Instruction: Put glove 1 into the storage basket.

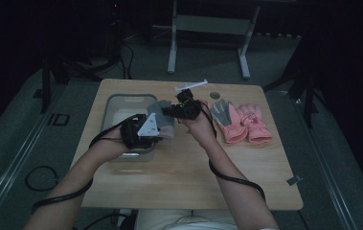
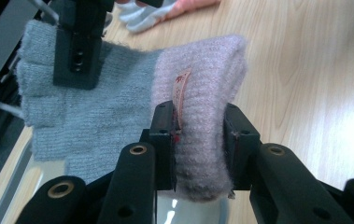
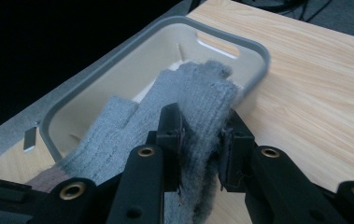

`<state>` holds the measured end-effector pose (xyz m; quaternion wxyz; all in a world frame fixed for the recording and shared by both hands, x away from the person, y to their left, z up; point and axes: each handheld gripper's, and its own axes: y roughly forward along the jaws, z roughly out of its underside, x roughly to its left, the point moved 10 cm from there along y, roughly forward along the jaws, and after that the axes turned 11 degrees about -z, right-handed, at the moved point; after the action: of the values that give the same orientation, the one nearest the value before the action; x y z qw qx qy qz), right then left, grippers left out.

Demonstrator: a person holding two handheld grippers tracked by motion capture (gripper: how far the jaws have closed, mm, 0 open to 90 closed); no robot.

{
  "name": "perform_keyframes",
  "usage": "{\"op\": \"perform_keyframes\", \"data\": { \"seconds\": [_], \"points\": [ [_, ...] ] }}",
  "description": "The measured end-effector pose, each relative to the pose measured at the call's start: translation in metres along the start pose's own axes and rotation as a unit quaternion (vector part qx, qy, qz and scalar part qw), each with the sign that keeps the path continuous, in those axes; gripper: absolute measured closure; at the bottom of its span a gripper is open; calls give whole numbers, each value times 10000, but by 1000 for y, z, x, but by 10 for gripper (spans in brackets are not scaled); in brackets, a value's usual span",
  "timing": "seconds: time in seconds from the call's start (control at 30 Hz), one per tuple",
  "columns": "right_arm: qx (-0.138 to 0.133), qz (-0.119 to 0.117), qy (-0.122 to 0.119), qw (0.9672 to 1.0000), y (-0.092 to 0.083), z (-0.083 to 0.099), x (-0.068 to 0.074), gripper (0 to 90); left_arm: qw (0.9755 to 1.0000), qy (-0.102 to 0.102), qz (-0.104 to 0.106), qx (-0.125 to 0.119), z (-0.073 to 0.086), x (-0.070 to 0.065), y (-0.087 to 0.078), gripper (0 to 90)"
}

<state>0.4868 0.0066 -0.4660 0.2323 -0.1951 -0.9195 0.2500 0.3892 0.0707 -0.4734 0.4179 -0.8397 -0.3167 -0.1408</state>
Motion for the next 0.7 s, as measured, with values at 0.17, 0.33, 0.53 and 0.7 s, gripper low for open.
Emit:
{"op": "perform_keyframes", "data": {
  "seconds": [0.17,0.33,0.53,0.7],
  "points": [
    [61,-93,-20,9999,22,-9,5,738,9999,68,-23,73,21,10,-3,691],
    [184,-157,-106,9997,43,-17,10,738,9999,11,-5,106,42,21,-6,690],
    [307,-208,-111,9992,67,-22,14,739,9998,1,55,210,64,31,-7,690],
    [450,-189,-103,9988,89,-22,13,740,9989,-101,111,445,87,33,2,691]
  ]
}}
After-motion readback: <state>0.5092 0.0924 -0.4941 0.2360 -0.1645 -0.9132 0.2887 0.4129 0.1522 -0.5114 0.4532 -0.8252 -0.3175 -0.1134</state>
